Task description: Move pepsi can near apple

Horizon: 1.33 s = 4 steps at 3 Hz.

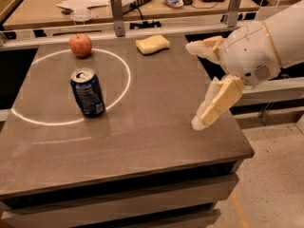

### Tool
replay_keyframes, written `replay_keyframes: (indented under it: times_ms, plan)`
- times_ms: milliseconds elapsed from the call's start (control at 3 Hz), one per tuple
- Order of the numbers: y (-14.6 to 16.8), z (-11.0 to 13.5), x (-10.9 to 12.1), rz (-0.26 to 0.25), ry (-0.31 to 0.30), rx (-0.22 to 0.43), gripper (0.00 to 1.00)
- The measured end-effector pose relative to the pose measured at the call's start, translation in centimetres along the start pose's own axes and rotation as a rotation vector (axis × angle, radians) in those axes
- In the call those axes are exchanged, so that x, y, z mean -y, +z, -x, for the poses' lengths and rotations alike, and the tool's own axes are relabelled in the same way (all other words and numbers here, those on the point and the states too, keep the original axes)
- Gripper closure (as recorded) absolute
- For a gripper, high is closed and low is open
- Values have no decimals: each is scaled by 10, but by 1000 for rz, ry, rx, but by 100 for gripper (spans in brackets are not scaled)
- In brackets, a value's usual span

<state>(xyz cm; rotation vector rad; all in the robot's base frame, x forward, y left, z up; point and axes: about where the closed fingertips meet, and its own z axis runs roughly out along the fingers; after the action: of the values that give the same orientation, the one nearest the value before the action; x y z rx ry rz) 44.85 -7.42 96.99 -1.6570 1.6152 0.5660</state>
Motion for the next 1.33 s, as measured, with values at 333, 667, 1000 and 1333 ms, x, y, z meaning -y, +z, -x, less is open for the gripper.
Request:
replay_keyframes:
  times_ms: [333, 667, 1000, 1333]
  plan:
    - [9, -3, 1, -2, 15, 22, 0]
    - [62, -14, 9, -4, 77, 129, 0]
    - [122, -19, 24, -25, 161, 247, 0]
    - [159, -1, 43, -29, 165, 356, 0]
